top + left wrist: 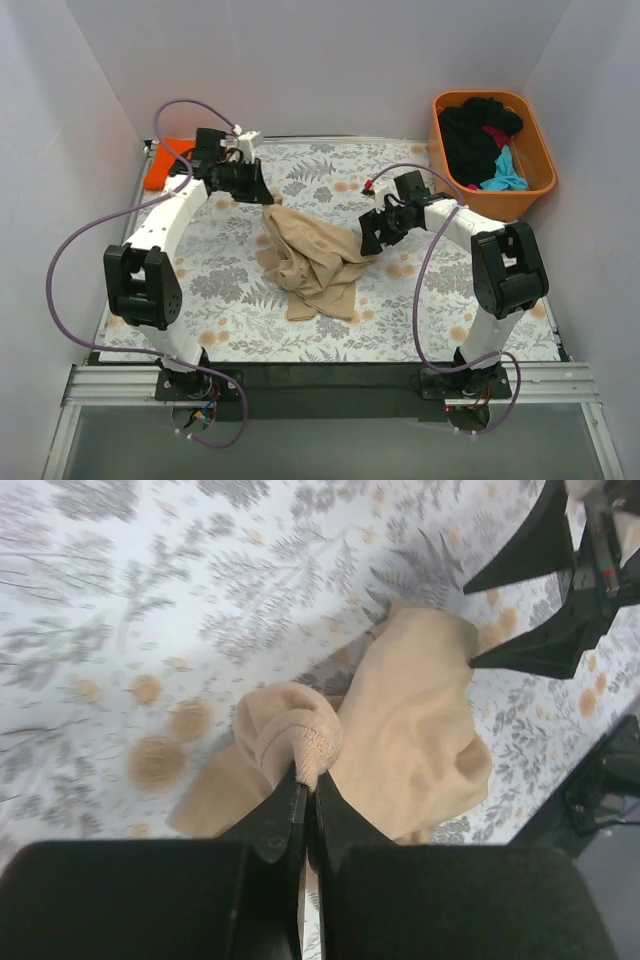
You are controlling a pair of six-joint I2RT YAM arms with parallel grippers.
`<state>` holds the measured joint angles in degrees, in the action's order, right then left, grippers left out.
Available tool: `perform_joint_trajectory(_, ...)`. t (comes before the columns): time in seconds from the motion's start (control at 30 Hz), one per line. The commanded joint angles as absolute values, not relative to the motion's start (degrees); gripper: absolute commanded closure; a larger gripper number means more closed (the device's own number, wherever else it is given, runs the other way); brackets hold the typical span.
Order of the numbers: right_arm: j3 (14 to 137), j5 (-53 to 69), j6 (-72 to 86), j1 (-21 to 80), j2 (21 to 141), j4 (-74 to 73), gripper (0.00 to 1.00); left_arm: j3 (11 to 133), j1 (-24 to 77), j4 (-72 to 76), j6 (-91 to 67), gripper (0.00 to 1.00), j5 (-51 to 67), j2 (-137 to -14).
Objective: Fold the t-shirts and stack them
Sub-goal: Flatten the tshirt out
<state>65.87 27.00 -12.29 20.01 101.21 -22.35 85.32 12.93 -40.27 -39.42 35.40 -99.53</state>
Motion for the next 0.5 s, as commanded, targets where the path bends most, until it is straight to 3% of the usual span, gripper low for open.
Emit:
perform_joint_trajectory(0.0,70.04,28.64,-11.96,22.14,103.87,-22.24,0.28,88.24,10.46,-46.14,-32.97,1.00,36.48,-95.71)
perform_joint_trajectory(0.37,69.70,30.24,-9.49,28.74,107.49,-21.88,0.27,94.21,0.80,-44.21,-35.16,1.00,32.96,-98.52)
perform_joint_trajectory(0.47,69.52,30.15,-9.58,28.92,107.84,-21.97,0.36,98.08,-2.54,-45.26,-34.37,1.00,35.85,-100.89)
